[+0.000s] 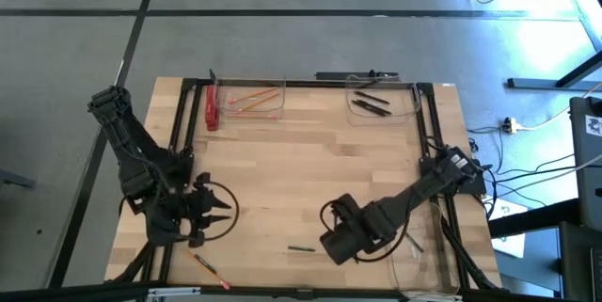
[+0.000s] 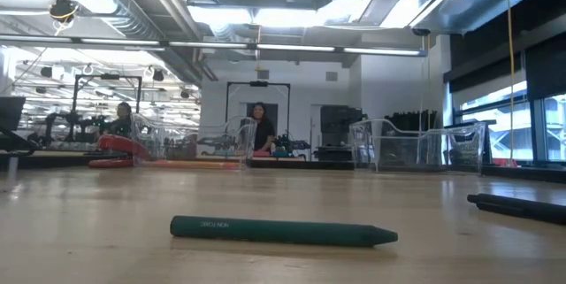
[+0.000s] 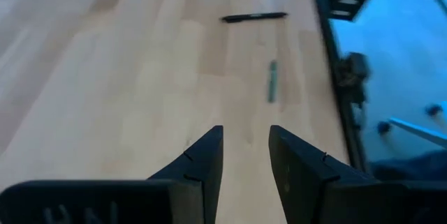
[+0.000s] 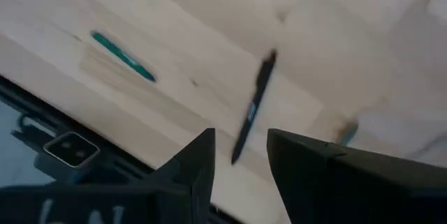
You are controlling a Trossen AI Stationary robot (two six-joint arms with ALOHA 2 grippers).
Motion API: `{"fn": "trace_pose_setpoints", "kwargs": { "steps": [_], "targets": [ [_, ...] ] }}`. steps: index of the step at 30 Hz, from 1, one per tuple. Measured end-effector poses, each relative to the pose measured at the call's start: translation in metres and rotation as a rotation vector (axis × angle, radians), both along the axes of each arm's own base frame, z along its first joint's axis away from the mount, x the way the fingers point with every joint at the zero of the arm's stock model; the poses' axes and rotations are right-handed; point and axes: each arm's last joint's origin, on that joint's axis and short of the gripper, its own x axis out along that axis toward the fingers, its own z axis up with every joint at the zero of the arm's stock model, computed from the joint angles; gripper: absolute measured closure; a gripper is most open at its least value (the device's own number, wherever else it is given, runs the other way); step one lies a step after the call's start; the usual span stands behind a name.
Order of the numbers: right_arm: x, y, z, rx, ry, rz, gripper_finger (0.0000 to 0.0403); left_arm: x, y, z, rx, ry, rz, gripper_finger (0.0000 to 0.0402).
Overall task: Sort crayons/erasers/pens/pencils in bins
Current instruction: Put the green crayon into the bottom transparent bin
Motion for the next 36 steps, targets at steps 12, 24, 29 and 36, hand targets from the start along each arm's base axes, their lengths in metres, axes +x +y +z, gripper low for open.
{"fn": "trace_pose_setpoints", "kwargs": {
  "steps": [12,24,29,36],
  "targets": [
    [0.017,0.026,-0.042,0.004,-0.213,0.498,0.027,0.004,-0.007,0.004,-0.006,-0.037,-0.078,0.0292],
    [0.03,0.023,-0.119,-0.226,-0.501,0.893,0.027,0.004,-0.007,0.004,-0.002,-0.042,-0.073,0.0292],
    [0.03,0.015,-0.136,-0.259,-0.539,0.923,0.027,0.004,-0.007,0.004,0.0,-0.041,-0.072,0.0292],
    [0.031,0.011,-0.147,-0.259,-0.613,0.96,0.027,0.004,-0.007,0.004,0.001,-0.042,-0.069,0.0292]
  ]
}}
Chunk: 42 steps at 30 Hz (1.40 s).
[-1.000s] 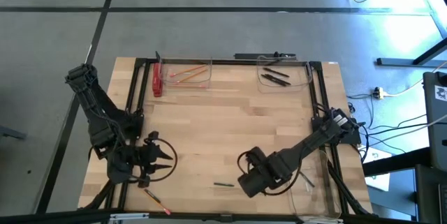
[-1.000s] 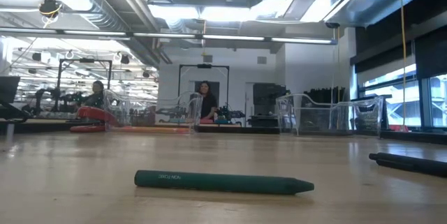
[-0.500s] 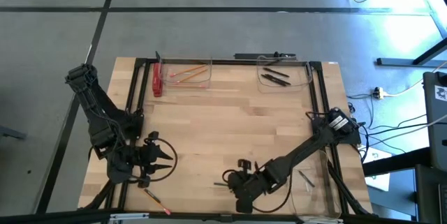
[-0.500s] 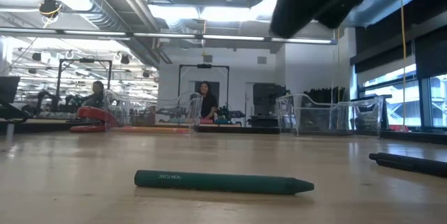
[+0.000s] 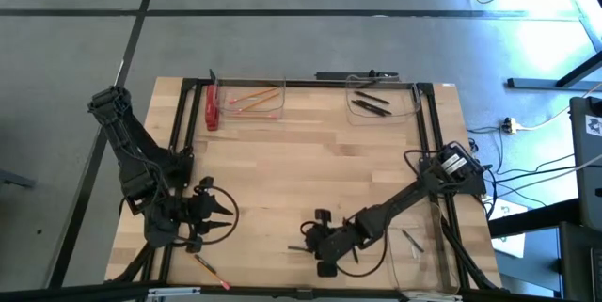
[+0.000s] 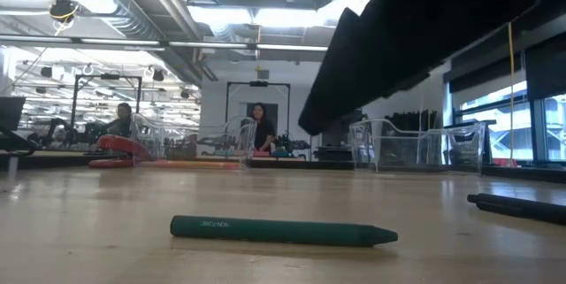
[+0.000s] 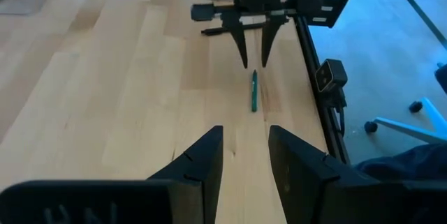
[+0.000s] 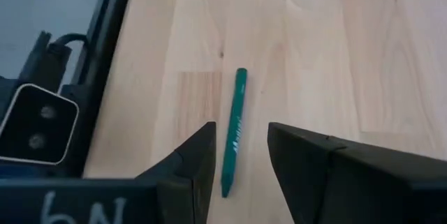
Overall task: Sort crayons/erasers/pens/pencils in bins
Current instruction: Put the green crayon into the bottom transparent bin
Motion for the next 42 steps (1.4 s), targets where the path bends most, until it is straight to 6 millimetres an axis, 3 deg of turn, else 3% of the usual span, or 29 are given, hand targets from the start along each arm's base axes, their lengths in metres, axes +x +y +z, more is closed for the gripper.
{"fn": "trace_pose_setpoints", "kwargs": {
  "steps": [8,18,42],
  "targets": [
    [0.001,0.0,-0.01,-0.018,-0.008,0.013,0.027,0.0,0.001,0.0,0.021,-0.028,0.035,0.0292],
    [0.007,0.005,-0.035,-0.008,-0.008,0.028,0.027,0.001,0.001,0.0,0.014,-0.027,0.038,0.0292],
    [0.0,-0.006,-0.042,-0.063,0.124,-0.051,0.027,0.001,0.001,0.001,0.01,-0.027,0.037,0.0292]
  ]
}}
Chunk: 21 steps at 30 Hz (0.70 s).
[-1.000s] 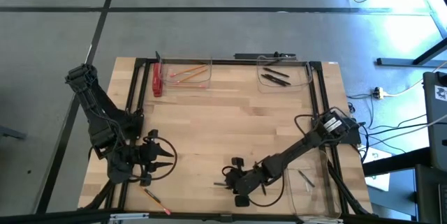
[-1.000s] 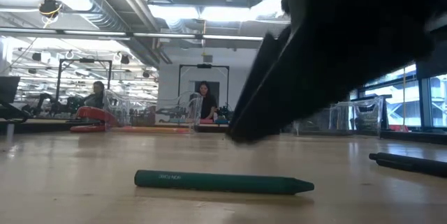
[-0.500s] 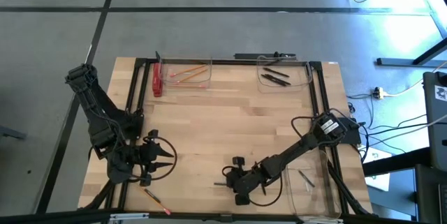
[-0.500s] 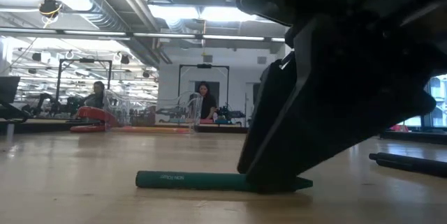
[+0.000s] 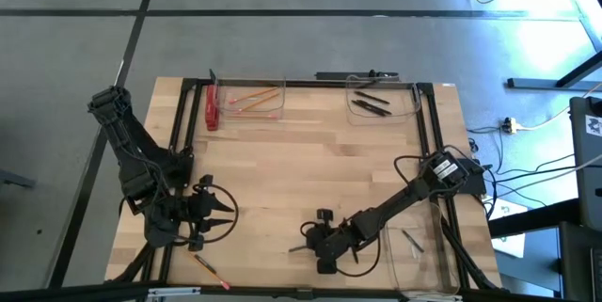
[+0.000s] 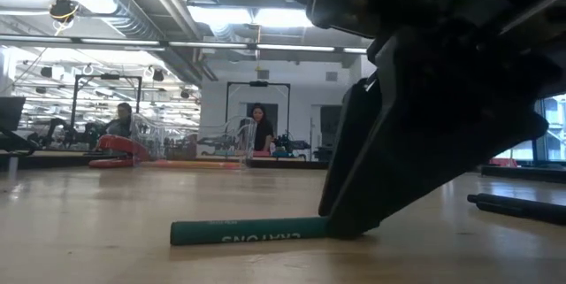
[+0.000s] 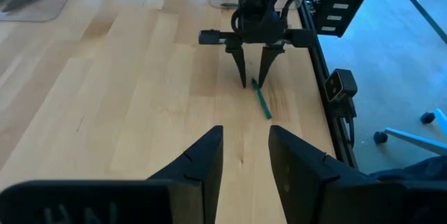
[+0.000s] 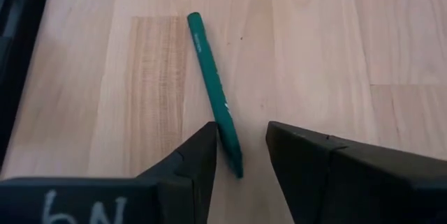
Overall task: Sort crayons/erasers/pens/pencils in bins
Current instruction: Put the green crayon into the bottom transparent bin
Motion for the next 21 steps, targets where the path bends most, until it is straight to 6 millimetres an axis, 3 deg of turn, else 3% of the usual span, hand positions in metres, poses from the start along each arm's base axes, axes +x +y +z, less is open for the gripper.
{"fn": "trace_pose_setpoints", "kwargs": {
  "steps": [7,21],
  "targets": [
    [-0.0003,-0.0006,-0.0008,0.058,0.036,0.004,0.028,0.0,0.0,-0.0001,0.0,0.0,0.0,0.0292],
    [0.0,0.0005,-0.0019,0.094,0.041,-0.004,0.0392,0.0,0.0,-0.0001,0.001,0.0,0.0,0.0292]
  ]
}}
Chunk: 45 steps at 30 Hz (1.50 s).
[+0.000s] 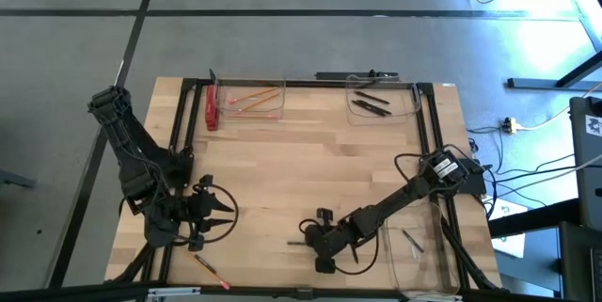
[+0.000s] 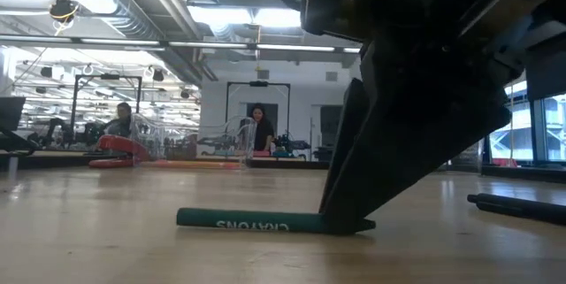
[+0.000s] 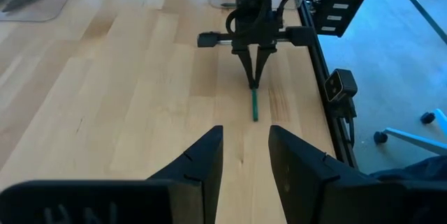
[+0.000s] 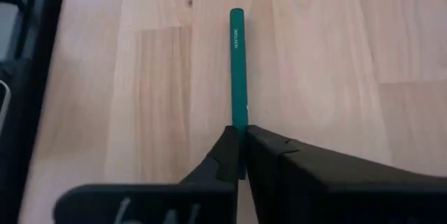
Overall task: Sort crayons/erasers/pens/pencils in bins
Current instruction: Put the green crayon into the bottom transparent bin, then put the right green crayon into the bottom transparent bin
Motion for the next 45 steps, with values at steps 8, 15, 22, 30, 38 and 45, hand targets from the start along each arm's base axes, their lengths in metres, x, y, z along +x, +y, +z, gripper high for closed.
{"fn": "trace_pose_setpoints", "kwargs": {
  "steps": [8,15,22,30,38,45],
  "targets": [
    [0.004,-0.002,0.001,0.049,-0.023,-0.08,0.0377,0.0,0.0,0.0,0.002,0.0,-0.001,0.0292],
    [0.009,-0.004,0.003,0.097,-0.048,-0.102,0.0391,0.0,0.0,0.0,0.003,0.0,-0.001,0.0292],
    [0.017,-0.005,0.011,0.096,-0.036,-0.103,0.0401,0.0,0.0,0.0,0.005,0.001,-0.001,0.0292],
    [0.024,-0.013,0.022,0.065,0.053,-0.118,0.04,0.0,0.0,0.0,0.008,0.003,-0.002,0.0292],
    [0.035,-0.033,0.04,0.086,0.214,-0.126,0.0399,0.0,0.0,0.0,0.008,0.003,-0.002,0.0292],
    [0.048,-0.043,0.069,0.094,0.231,-0.161,0.0399,0.0,0.0,0.0,0.008,0.004,-0.002,0.0292]
  ]
}}
